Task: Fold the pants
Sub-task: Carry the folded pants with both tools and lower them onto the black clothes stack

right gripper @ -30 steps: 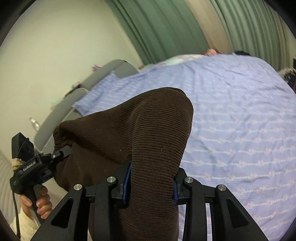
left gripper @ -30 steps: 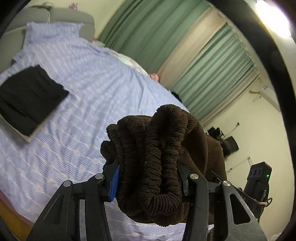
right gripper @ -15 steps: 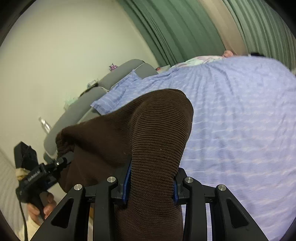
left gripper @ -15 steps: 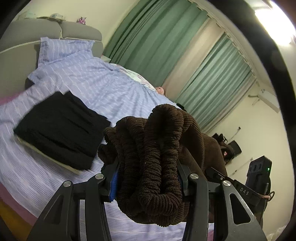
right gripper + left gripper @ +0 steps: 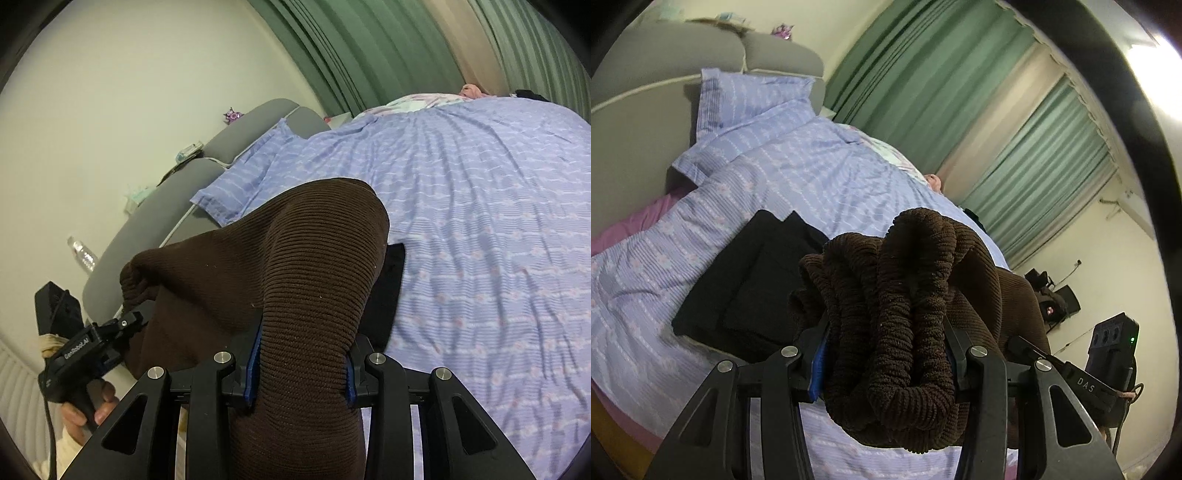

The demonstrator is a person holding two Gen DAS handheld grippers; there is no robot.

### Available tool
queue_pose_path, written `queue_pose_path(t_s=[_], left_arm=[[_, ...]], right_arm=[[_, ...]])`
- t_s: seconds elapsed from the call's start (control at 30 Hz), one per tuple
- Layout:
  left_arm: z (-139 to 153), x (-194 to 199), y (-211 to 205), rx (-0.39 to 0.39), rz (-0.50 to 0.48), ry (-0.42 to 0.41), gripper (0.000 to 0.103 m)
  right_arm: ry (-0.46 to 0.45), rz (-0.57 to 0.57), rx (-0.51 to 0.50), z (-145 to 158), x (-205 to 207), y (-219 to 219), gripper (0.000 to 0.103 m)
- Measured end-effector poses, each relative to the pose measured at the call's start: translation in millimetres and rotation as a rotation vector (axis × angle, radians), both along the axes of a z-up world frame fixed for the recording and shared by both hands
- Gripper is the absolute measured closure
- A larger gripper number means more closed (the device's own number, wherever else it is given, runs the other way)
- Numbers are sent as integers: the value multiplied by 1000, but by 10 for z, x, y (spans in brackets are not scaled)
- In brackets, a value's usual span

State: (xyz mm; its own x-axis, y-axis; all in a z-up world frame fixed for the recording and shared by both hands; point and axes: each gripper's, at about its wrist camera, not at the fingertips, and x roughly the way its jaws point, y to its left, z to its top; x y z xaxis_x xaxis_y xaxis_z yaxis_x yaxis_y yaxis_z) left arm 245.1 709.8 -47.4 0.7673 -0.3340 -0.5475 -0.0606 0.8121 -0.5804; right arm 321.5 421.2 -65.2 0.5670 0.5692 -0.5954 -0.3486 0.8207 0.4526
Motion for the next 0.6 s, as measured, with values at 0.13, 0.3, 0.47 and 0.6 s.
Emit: queue_pose_path(t_s=[0.13,0.3,0.47,0.6], left_arm=[[-144,336,302,-18,-16,13,56],[-320,777,503,-37,-39,42,56],[-492,1165,648,-37,-54,68,56],[-664,1461,721,-31,-62,96,56]], right_arm=[[5,-8,-31,-76,295,238,68],[33,-34,-61,-183,680,473,68],[71,-46,-83,-337,1029,632,68],[113,-49,-89,-494,1288,691,68]])
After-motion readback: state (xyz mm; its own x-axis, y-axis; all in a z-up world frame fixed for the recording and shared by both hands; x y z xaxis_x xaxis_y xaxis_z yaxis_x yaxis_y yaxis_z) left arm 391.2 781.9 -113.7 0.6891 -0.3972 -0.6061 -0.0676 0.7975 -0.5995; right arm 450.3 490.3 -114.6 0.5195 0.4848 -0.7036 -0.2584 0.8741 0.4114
